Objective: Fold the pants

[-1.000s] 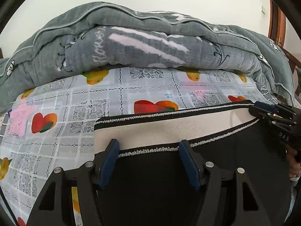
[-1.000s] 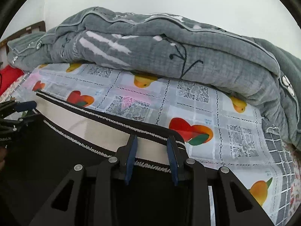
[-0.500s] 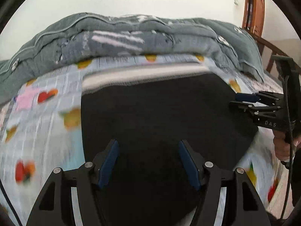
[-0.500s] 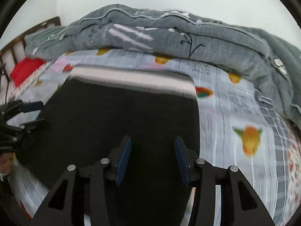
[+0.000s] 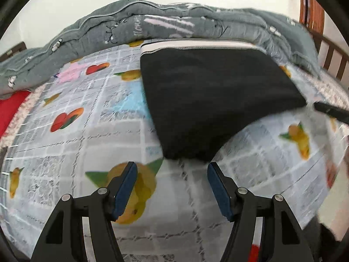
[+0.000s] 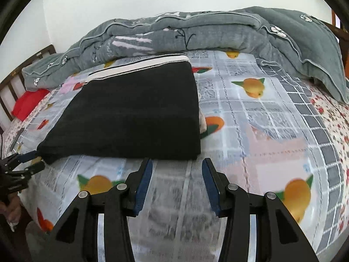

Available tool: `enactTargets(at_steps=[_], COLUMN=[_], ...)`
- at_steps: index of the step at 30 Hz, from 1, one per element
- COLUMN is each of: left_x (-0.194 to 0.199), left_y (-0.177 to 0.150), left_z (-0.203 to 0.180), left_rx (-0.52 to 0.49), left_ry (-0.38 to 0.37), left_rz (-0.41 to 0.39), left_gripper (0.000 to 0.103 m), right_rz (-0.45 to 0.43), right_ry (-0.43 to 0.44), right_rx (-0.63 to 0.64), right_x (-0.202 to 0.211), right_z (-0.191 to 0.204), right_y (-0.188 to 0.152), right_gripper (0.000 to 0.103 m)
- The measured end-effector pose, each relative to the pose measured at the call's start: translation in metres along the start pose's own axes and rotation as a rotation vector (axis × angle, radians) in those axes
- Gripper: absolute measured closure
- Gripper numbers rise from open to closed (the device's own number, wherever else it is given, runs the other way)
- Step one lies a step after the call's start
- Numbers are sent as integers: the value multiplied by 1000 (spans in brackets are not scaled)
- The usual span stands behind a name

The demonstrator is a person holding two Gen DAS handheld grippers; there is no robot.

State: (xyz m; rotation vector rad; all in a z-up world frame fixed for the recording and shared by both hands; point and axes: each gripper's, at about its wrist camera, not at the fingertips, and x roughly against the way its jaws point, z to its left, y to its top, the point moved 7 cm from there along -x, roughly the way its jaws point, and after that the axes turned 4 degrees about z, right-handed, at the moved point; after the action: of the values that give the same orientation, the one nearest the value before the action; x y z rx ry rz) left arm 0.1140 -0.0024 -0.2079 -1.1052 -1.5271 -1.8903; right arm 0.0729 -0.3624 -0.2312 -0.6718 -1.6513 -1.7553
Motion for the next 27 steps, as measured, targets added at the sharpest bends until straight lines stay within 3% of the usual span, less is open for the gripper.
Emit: enactTargets(at_steps=[4,8,9,10,11,13,15,18,24,25,27], left_x=[1,-5,-6,-6,-7,8,25,-5,2,5,16], left_y=[1,13,15,18,20,26,29,18,4,2,-2], left_z=[-2,-18,-20,-23,-24,-22,-12,5,13,15,19], left_rx=[3,-71,-79,-82,-76,-39,65,185,238,239,244], left_ry=[31,72,79,77,77,92,14,-16,-81,-83,-77], left_rz=[-23,-31,-37,-40,-43,-131,-223,-98,-93,-102,-141], left_gripper=[38,40,46,68,78,87,88,88,72,65,62], right_rz=[7,5,6,8,9,12,12,30,36,28,15], right_ry=[24,57,55,55,54,50,38,38,17,8,9], right_rx=[-12,-35,-35,-33,-31,-24,-18,-14,43,50,55], right_x=[5,10,10,10,11,11,11,7,1,0,-2], right_z=[1,5,5,6,6,7,6,7,9,8,7], right_y=[-9,-15,-16,-17,-18,-20,-21,-25,-22,-16,-5], right_gripper=[56,56,56,56,56,56,56,56,56,56,56])
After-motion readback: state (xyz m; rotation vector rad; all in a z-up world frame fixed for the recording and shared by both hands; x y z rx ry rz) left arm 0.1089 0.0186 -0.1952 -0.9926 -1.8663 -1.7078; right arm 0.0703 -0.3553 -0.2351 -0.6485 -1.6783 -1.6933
